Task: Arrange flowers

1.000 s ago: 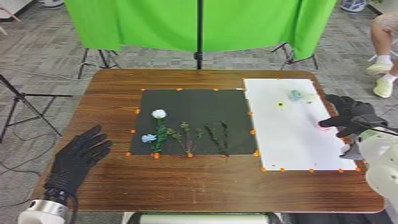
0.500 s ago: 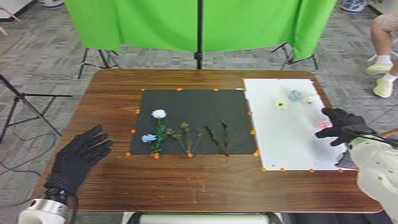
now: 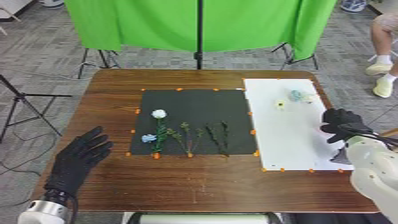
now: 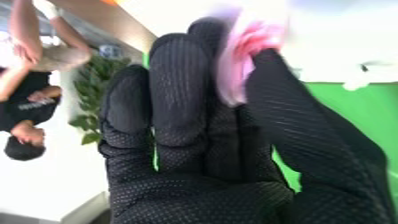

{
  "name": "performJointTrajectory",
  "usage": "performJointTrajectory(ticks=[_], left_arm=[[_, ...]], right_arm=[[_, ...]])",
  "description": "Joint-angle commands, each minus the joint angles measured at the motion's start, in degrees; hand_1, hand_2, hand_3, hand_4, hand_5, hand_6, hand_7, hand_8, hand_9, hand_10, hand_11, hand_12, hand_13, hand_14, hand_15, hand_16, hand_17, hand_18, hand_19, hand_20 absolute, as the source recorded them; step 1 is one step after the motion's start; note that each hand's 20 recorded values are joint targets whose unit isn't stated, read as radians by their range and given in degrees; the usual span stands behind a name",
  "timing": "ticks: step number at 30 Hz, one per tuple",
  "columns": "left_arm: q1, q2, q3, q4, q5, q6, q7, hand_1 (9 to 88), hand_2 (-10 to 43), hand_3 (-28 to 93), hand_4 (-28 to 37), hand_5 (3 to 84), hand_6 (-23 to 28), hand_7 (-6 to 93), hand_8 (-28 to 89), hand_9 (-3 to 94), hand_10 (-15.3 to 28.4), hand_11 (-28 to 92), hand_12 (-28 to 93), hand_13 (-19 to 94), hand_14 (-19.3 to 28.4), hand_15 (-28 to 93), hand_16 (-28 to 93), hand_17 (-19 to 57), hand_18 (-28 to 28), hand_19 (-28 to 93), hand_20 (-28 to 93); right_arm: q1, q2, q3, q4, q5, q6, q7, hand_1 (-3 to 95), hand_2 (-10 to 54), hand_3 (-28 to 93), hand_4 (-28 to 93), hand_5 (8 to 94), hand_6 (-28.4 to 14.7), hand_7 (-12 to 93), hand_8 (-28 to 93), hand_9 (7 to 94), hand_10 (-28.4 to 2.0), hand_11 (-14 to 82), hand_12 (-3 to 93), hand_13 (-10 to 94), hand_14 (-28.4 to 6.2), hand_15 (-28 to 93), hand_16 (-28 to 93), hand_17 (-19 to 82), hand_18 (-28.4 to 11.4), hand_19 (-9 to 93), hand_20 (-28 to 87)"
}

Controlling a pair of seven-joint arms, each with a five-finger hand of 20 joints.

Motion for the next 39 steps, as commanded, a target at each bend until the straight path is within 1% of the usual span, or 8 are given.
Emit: performJointTrajectory(ticks=[1,7,15,20,27,34,38,39], left_arm=[[2.00,-0.56,-0.89,-0.59,0.15,0.15,0.66,23.7,0.5,68,-27.0,32.8,4.0,19.7,-9,29.0,12.3,25,17,24,14.1,39,1,-8.5,20.9,50,10],[1.91,-1.03,-1.05,-0.58,0.30,-0.01,0.68,23.6,0.4,69,-27.1,32.8,4.0,19.7,-9,29.0,12.3,25,17,24,14.1,39,1,-8.5,20.9,50,10],[0.20,-0.95,-0.29,-0.18,0.28,-0.18,-0.16,23.7,0.4,69,-27.2,32.9,4.1,19.8,-9,29.0,12.3,25,17,24,14.1,39,1,-8.5,20.9,50,10],[-0.72,-0.97,0.32,0.21,0.18,-0.05,-1.12,23.7,0.5,68,-27.1,32.9,4.1,19.7,-9,29.0,12.2,25,17,24,14.1,39,1,-8.5,20.9,50,10],[-0.86,-1.03,0.57,0.46,0.19,-0.10,-1.16,23.7,0.5,68,-27.0,32.9,4.1,19.7,-9,29.0,12.3,25,17,24,14.1,39,1,-8.5,20.9,50,10],[-1.86,-0.82,1.30,1.08,0.33,-0.95,-1.42,23.7,0.5,69,-27.1,32.9,4.1,19.5,-9,29.0,12.3,25,17,24,14.1,39,1,-8.5,20.9,50,10],[-1.27,-0.92,1.27,0.83,0.33,-1.03,-1.53,23.7,0.5,68,-27.1,32.9,4.1,19.6,-9,29.0,12.4,25,17,24,14.1,39,1,-8.5,21.0,50,10],[-1.72,-0.78,1.39,1.06,0.45,-1.35,-1.46,23.7,0.5,68,-27.2,32.9,4.1,19.6,-9,29.0,12.4,25,17,24,14.1,39,1,-8.5,21.0,50,10]], right_arm=[[2.07,-0.13,-0.31,-0.63,-2.00,1.96,-3.39,55.1,-1.5,78,-28,62.6,0.6,51,-7,83.7,-5.5,21.9,37.0,78,-3.3,60,26,40,-16.0,87,35],[6.39,-1.78,-3.48,-4.28,-2.32,6.08,-6.82,54.8,-4.4,80,-28,66.3,0.6,49,-8,86.5,-5.1,20.5,38.5,80,-3.6,60,27,41,-16.4,87,35],[27.10,-10.21,-22.36,-3.74,0.05,8.49,-15.87,53.9,-4.9,82,-28,66.6,0.2,49,-8,86.6,-6.1,20.0,40.5,79,-3.9,61,28,40,-16.5,87,36],[35.54,-17.06,-30.14,-3.10,-0.13,6.77,-20.05,52.9,-5.0,83,-28,66.4,0.5,49,-8,86.7,-5.5,20.2,40.7,79,-3.8,61,28,40,-16.5,87,36],[42.27,-25.81,-37.32,-0.46,-1.64,2.31,-23.24,52.4,-5.1,83,-28,66.3,0.8,50,-9,87.0,-5.3,19.9,40.3,79,-3.6,62,28,40,-16.4,88,37],[45.01,-29.24,-43.79,2.09,-3.47,0.09,-21.73,52.2,-5.2,83,-28,66.0,1.3,50,-9,86.9,-5.2,18.7,39.4,79,-3.4,62,27,39,-16.1,87,37],[43.77,-29.85,-44.80,2.69,-4.22,-2.04,-21.67,52.1,-5.2,83,-28,65.5,1.5,50,-9,86.8,-5.1,17.8,39.7,78,-3.2,62,27,39,-16.0,87,37],[43.68,-29.76,-45.14,2.84,-4.47,-2.55,-21.39,52.1,-5.2,83,-28,65.4,1.5,50,-9,86.9,-5.0,17.7,39.8,78,-3.3,62,27,39,-16.0,87,37]])
